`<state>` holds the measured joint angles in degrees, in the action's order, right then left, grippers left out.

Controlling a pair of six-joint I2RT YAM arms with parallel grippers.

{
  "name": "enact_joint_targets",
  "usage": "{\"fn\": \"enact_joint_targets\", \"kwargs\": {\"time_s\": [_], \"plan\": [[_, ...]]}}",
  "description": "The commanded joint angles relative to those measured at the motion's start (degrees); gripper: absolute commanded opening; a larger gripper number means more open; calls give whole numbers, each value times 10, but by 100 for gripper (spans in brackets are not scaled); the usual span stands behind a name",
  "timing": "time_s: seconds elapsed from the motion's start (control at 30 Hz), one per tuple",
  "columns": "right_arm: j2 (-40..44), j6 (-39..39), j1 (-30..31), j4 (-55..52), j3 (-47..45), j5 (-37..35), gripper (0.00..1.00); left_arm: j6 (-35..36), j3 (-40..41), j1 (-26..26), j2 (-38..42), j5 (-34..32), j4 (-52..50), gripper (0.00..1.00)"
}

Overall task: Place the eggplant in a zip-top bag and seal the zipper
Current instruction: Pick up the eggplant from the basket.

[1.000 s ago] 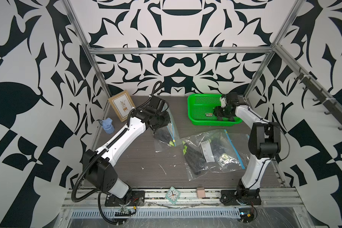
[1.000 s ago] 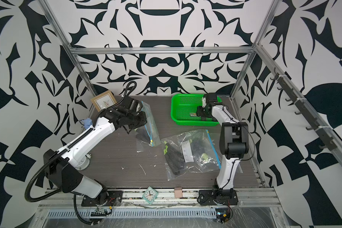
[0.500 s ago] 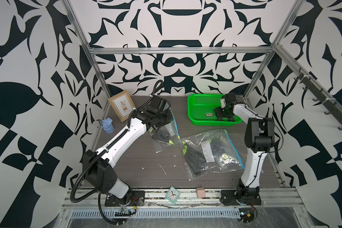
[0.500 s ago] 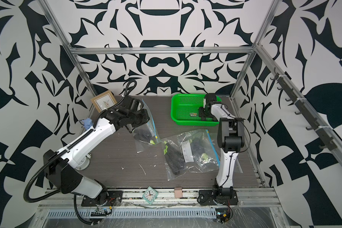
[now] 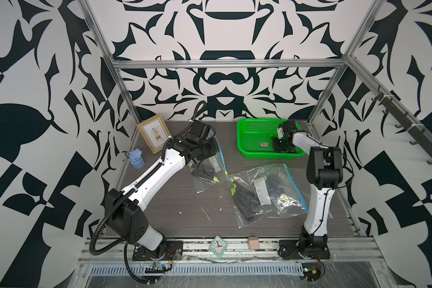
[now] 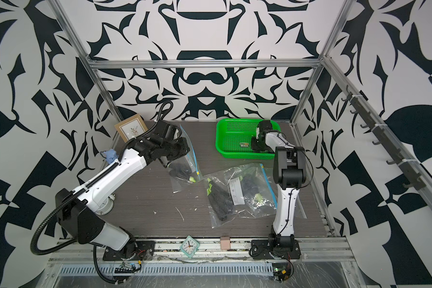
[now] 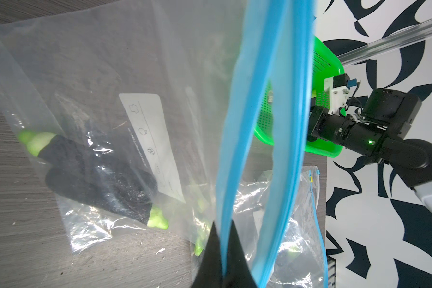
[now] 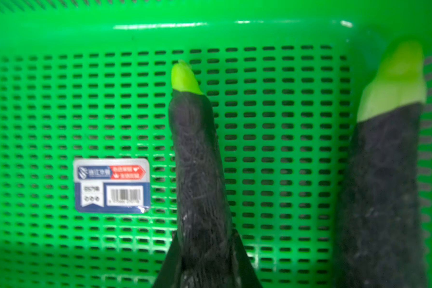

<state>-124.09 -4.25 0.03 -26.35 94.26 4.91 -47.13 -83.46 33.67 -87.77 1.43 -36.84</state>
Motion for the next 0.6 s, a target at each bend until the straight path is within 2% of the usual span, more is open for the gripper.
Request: {"fn": "enact_joint_targets", "kwargs": {"time_s": [0.0,0.13,0.33,0.47,0.57], "plan": [[68,-10,-1,32,-17,26,9,-8,-13,1,1,3,4,0],[134,-28,-1,38,-36,79,5,-8,-13,1,3,2,4,0],[271,-100,5,40,-111,187,4,-6,-20,1,1,-3,6,0],[355,-118,32,13,-144,246,3,-6,-20,1,-2,-2,13,0],[410,-120,78,-38,-141,260,3,-3,-24,0,-4,-3,14,0]]}}
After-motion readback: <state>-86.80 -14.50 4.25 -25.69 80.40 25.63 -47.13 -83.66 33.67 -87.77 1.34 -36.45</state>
